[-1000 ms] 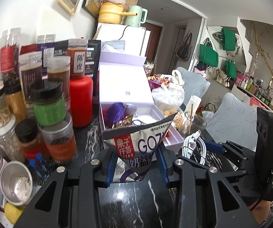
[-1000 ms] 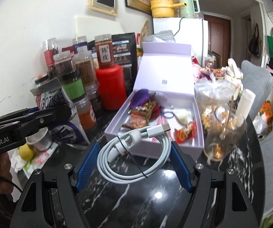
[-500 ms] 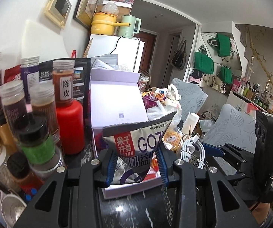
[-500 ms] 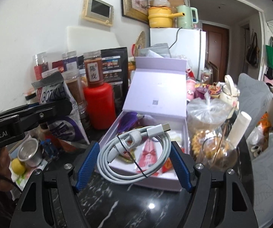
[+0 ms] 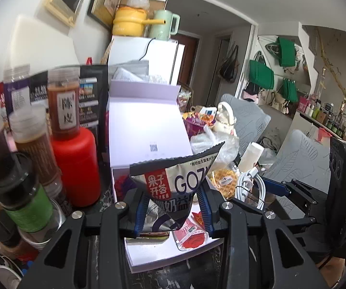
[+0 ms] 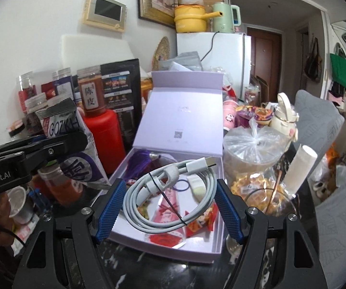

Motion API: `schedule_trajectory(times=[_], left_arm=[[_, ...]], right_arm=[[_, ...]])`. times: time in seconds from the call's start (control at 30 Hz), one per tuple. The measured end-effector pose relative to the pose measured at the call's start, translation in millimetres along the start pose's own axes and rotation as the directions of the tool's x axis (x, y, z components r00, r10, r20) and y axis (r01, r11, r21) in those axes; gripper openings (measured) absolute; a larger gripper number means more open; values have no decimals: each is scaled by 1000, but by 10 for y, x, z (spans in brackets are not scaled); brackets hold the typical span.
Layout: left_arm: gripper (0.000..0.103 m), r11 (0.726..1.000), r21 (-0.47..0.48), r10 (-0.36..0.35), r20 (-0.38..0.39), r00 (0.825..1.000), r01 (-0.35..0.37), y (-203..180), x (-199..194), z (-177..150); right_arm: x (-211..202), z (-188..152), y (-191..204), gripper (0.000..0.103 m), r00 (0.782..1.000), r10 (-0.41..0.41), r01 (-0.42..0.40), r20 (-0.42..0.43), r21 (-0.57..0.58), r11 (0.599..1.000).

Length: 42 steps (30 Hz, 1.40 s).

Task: Organize soft objects
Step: 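Lower the GOZH bag and cable into the box and open both tools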

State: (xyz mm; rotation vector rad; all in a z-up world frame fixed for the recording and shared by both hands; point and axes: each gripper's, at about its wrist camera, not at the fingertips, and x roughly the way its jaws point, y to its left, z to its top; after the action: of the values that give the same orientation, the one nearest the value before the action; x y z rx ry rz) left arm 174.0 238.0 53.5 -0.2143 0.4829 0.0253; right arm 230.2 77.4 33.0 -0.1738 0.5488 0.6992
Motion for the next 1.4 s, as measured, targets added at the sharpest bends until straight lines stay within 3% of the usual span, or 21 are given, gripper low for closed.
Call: schedule_trajectory(times=[0.4, 0.77, 1.1, 1.3, 1.4], left_arm=[[37, 999, -28, 12, -136, 991, -16, 103, 466, -280], [37, 999, -33, 15, -245, 969, -24, 153, 709, -569], [37, 999, -21, 31, -283, 959, -38, 207, 778, -647], [37, 999, -29, 25, -302, 953, -35, 246, 862, -674], [37, 999, -21, 22, -310, 950, -30, 237, 916, -674]], right_arm=[[452, -272, -66, 75, 995, -8, 9, -100, 14, 1000], [682, -480, -54, 75, 988, 0, 1, -157, 5, 1000], [788, -577, -10, 75, 981, 16, -13, -192, 18, 1000], [831, -587, -18, 71, 980, 18, -12, -199, 27, 1000], [865, -594, -32, 65, 978, 17, -11, -209, 29, 1000]])
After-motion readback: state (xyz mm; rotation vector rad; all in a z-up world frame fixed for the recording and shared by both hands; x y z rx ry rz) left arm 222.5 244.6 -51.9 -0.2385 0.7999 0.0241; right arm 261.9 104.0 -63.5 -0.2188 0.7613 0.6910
